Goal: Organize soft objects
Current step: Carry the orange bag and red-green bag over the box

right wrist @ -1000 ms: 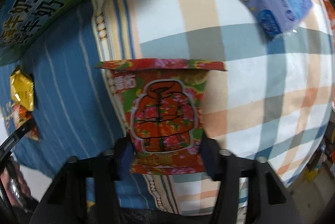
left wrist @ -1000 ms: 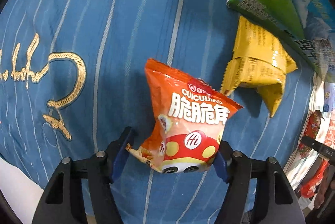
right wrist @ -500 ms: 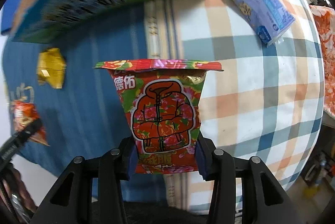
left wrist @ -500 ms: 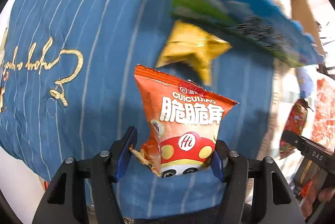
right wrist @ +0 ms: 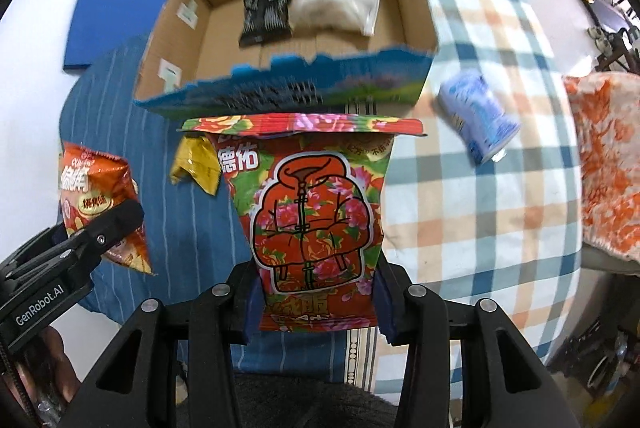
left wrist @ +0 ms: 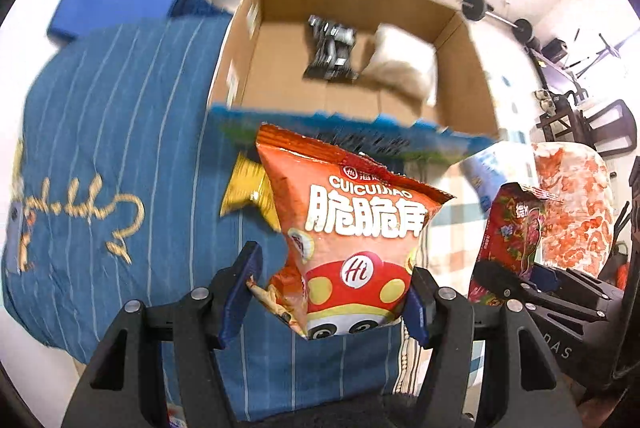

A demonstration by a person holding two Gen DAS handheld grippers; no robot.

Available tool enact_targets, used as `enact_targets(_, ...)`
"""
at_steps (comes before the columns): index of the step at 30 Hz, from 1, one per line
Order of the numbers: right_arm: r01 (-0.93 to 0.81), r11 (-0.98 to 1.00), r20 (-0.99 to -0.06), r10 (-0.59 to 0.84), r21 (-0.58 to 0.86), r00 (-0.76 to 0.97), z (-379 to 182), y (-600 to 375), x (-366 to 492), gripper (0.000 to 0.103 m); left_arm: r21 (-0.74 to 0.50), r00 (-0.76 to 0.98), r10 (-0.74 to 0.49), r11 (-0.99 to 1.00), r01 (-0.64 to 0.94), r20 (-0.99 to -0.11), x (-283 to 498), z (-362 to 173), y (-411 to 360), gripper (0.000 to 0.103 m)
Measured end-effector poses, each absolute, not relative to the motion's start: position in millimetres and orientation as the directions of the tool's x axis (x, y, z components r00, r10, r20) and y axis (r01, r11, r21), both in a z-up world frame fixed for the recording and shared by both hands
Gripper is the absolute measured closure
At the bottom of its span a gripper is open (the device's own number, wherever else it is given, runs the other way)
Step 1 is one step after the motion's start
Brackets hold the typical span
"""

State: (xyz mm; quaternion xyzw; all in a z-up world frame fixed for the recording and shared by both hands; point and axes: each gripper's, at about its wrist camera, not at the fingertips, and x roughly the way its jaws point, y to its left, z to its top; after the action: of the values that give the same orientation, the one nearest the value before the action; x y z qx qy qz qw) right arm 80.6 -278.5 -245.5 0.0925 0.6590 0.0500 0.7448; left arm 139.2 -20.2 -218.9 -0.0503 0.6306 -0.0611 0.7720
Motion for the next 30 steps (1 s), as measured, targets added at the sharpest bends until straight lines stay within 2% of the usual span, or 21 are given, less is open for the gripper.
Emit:
enact_targets(9,0.030,0.972,-0.951,0.220,0.231,0.216,-200,-275,91,0.056,-0.149,0.295,-0.171,0.984,0.094,-0.940,155,-167,-40,0.042)
enact_targets(17,0.020,0.964,-0.937,0.254,0.266,0.240,-180,-274,128,0.056,-0.187,0.309,-0.208,0.977,0.098,-0.928,194,-154,-39,0.042)
enact_targets(24,0.040,0.964,-0.946,0.249,0.263,0.209,-198,-279,193,0.056,-0.179,0.269,-0.186,0.983,0.049,-0.945,247,-172,-22,0.042)
enact_targets(30,0.058,0.969,-0.966,0.233,0.241,0.115,-243,-274,261,0.056,-0.153,0.147,-0.149,0.988,-0.014,-0.978,311,-226,-7,0.042)
